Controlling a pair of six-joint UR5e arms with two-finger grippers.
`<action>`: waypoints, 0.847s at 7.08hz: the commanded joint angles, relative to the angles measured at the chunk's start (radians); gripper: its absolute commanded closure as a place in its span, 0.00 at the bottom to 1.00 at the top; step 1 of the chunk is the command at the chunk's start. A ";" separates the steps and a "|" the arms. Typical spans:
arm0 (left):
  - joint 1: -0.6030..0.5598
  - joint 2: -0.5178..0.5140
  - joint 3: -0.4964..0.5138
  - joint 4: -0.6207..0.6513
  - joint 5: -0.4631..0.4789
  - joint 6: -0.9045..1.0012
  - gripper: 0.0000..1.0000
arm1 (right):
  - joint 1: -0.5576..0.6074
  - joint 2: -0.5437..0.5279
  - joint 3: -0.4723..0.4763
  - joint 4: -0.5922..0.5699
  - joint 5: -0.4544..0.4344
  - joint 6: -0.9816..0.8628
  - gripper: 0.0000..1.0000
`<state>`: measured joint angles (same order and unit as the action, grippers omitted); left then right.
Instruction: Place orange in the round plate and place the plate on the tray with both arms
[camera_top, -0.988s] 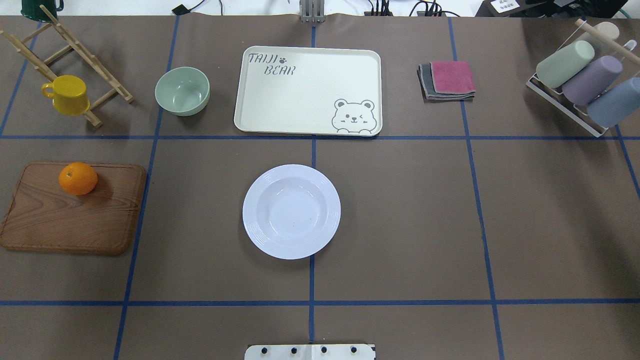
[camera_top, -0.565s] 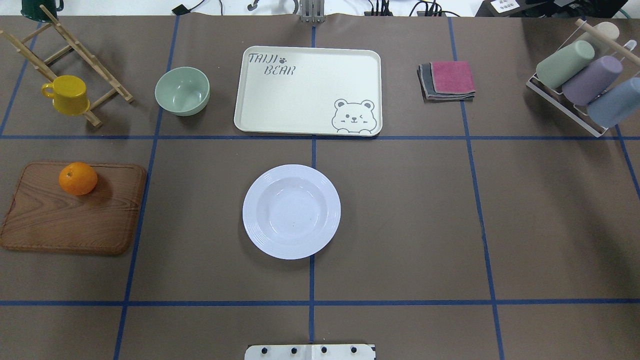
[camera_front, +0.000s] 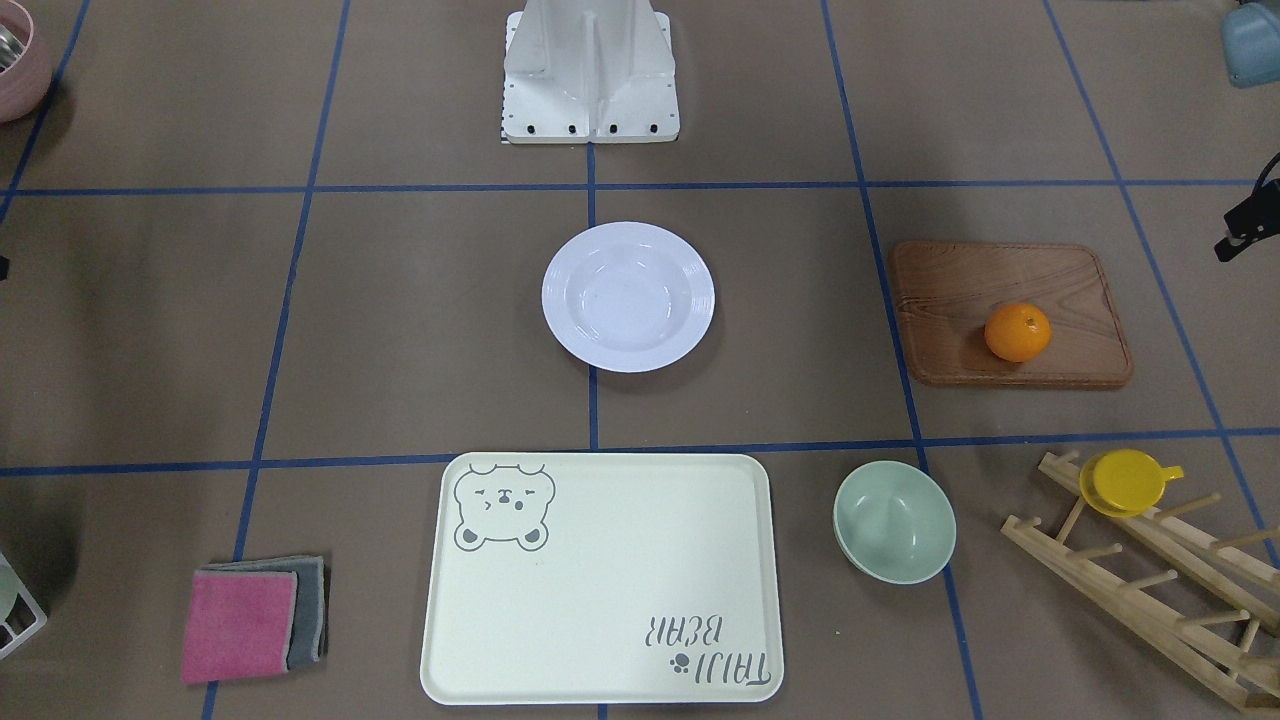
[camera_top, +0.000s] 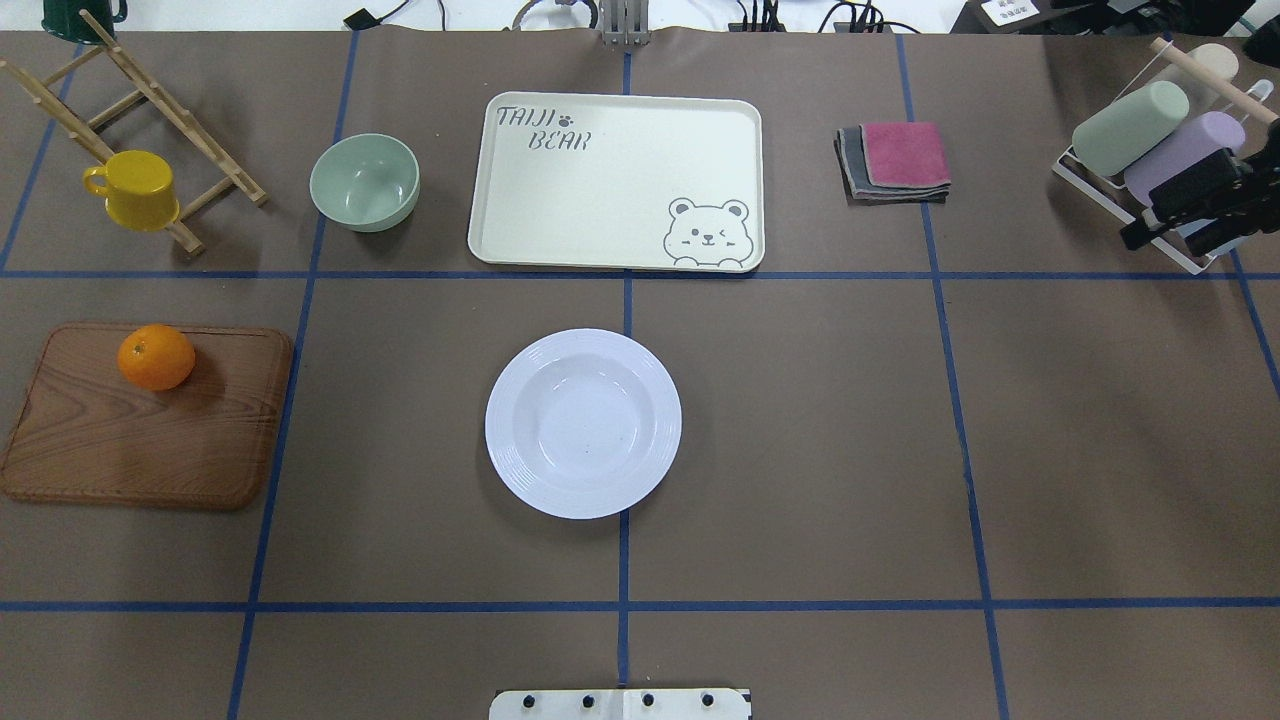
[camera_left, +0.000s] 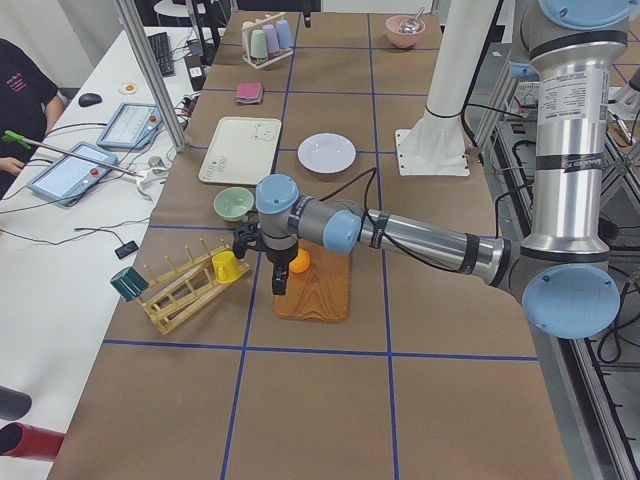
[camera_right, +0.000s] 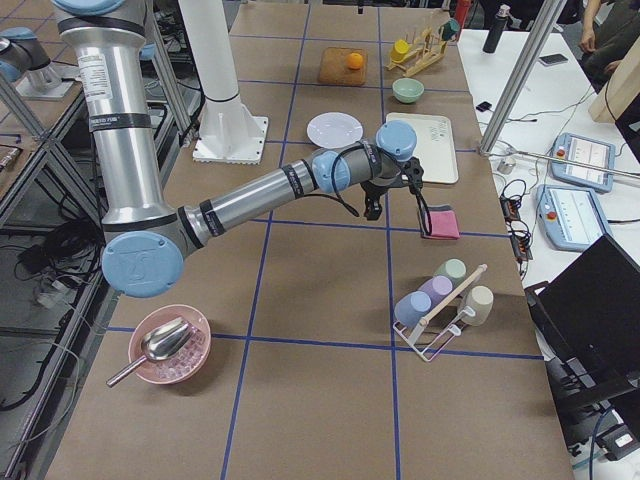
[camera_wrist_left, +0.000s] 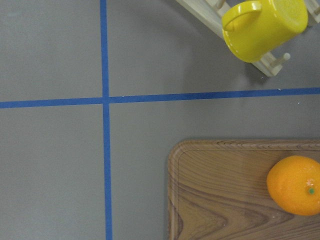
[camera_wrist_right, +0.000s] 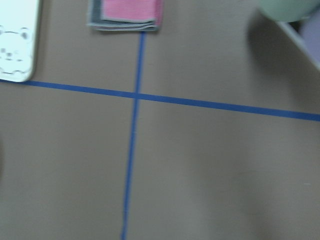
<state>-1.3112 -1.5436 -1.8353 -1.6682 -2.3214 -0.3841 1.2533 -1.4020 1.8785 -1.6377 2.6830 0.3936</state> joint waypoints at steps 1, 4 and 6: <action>0.085 -0.055 0.001 -0.005 0.010 -0.129 0.02 | -0.060 0.043 -0.022 0.138 0.130 0.174 0.01; 0.130 -0.064 0.017 -0.065 0.013 -0.217 0.02 | -0.228 0.118 -0.139 0.601 -0.033 0.668 0.00; 0.209 -0.084 0.037 -0.091 0.103 -0.300 0.02 | -0.343 0.152 -0.170 0.888 -0.175 0.953 0.01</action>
<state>-1.1481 -1.6183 -1.8098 -1.7400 -2.2656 -0.6374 0.9934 -1.2651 1.7264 -0.9434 2.6187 1.1586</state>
